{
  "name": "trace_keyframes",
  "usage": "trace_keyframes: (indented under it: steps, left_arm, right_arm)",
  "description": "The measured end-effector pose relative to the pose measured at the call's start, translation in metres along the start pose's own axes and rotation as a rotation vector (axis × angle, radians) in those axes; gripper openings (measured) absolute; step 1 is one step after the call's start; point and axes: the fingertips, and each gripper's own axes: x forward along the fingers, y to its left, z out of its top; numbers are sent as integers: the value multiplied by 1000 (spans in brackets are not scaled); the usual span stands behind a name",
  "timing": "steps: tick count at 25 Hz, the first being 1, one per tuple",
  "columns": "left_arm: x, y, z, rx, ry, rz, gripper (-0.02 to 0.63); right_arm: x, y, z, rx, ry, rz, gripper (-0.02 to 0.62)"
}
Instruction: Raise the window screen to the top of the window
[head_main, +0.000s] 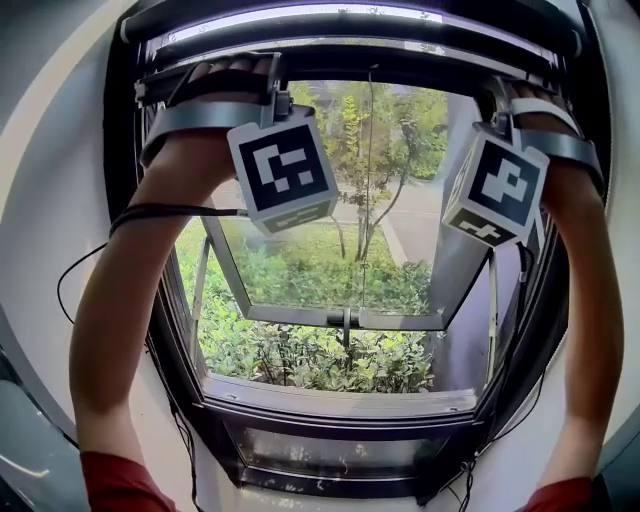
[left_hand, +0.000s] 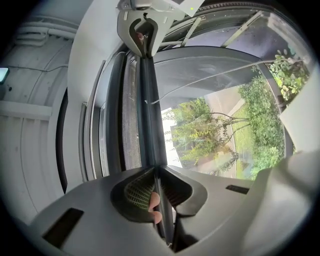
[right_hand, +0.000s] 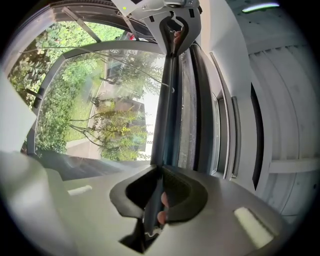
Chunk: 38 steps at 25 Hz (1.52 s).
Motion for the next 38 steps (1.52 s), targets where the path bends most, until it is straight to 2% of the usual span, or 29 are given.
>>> trace_keyframes:
  steps: [5, 11, 14, 18, 21, 28, 31, 35, 38]
  left_arm:
    - [12, 7, 0, -8, -7, 3, 43]
    - [22, 22, -6, 60, 39, 76, 44]
    - [24, 19, 3, 40, 11, 57, 52]
    - [20, 12, 25, 17, -52, 56, 52]
    - [19, 10, 33, 2, -64, 46, 52]
    - [23, 19, 21, 19, -31, 75, 52]
    - [24, 22, 23, -28, -61, 91, 52]
    - [23, 27, 16, -10, -43, 133, 52]
    - [21, 23, 20, -61, -87, 135, 52]
  right_arm:
    - [12, -12, 1, -14, 21, -21, 49]
    - [17, -18, -2, -43, 32, -49, 74]
    - [17, -17, -2, -36, 30, -35, 74]
    - [18, -23, 2, -37, 0, -80, 74]
    - [19, -24, 1, -38, 3, -85, 74]
    - [22, -29, 4, -27, -6, -110, 74]
    - [23, -28, 4, -19, -6, -112, 74]
    - [24, -23, 5, -20, -14, -111, 74]
    - [24, -17, 7, -14, -20, -104, 74]
